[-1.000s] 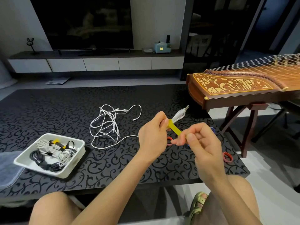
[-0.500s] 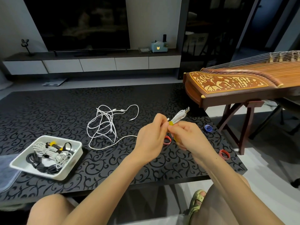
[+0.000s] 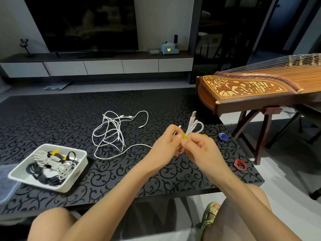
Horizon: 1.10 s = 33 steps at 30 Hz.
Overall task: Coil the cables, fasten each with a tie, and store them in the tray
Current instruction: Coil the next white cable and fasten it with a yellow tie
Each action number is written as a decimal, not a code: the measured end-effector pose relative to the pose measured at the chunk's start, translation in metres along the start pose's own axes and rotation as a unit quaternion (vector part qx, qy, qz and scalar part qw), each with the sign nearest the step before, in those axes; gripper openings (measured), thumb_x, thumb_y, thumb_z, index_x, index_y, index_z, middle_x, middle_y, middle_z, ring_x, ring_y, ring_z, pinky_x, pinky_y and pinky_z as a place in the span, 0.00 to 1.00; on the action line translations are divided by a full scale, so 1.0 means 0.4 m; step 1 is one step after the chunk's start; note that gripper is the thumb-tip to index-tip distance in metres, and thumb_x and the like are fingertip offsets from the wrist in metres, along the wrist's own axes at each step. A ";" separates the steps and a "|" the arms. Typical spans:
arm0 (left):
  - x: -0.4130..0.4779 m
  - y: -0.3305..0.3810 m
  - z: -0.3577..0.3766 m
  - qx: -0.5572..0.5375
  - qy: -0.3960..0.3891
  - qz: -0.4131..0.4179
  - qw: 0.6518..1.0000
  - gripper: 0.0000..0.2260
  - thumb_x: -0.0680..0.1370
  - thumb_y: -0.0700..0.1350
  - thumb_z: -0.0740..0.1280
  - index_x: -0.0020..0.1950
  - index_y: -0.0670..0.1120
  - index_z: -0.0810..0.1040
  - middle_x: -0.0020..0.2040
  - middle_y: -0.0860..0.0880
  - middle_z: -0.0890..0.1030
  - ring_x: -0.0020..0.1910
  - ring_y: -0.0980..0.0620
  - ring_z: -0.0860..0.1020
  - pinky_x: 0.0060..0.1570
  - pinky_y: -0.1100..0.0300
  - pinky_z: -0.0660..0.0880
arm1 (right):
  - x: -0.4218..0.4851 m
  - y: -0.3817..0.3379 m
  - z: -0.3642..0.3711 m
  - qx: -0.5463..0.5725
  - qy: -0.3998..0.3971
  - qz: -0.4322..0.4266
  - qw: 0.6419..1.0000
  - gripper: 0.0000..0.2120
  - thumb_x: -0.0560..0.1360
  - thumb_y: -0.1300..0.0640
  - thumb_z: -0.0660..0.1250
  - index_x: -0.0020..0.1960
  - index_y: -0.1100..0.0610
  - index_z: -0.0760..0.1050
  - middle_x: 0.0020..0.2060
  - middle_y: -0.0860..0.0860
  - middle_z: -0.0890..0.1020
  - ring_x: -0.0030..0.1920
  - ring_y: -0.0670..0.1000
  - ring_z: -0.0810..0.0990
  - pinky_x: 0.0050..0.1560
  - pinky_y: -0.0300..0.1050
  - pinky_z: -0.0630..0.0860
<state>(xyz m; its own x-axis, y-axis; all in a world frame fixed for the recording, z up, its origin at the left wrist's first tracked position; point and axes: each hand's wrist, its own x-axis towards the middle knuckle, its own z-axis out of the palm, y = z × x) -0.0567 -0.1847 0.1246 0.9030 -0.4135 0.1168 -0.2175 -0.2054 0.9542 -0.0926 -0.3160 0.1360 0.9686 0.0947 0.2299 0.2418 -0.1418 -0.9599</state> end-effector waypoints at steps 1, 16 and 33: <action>0.000 0.004 -0.013 -0.021 -0.053 -0.011 0.998 0.11 0.83 0.47 0.53 0.45 0.48 0.71 0.31 0.55 0.76 0.31 0.55 0.72 0.37 0.60 0.69 | -0.001 -0.005 -0.003 0.017 -0.015 -0.001 1.000 0.15 0.78 0.67 0.59 0.33 0.68 0.70 0.25 0.50 0.75 0.24 0.40 0.71 0.29 0.28 0.66; -0.011 0.044 -0.045 -0.135 0.029 -0.060 0.989 0.14 0.80 0.41 0.63 0.33 0.47 0.72 0.28 0.50 0.75 0.26 0.56 0.67 0.27 0.69 0.65 | -0.018 -0.006 -0.055 -0.089 -0.042 0.029 0.995 0.08 0.76 0.54 0.66 0.44 0.52 0.84 0.25 0.50 0.80 0.29 0.56 0.75 0.35 0.45 0.72; -0.092 0.107 -0.077 0.190 -0.075 0.060 0.977 0.08 0.78 0.45 0.65 0.39 0.52 0.74 0.32 0.56 0.79 0.36 0.56 0.75 0.41 0.57 0.70 | 0.066 -0.037 -0.103 -0.008 -0.169 0.183 0.968 0.28 0.64 0.57 0.74 0.62 0.50 0.72 0.32 0.51 0.84 0.34 0.47 0.82 0.37 0.36 0.76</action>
<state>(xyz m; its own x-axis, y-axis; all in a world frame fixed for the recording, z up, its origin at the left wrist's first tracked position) -0.0877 -0.1509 0.1695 0.8040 -0.5745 0.1532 -0.4667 -0.4501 0.7613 -0.0682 -0.3521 0.1631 0.9157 0.3527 -0.1927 -0.1099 -0.2415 -0.9642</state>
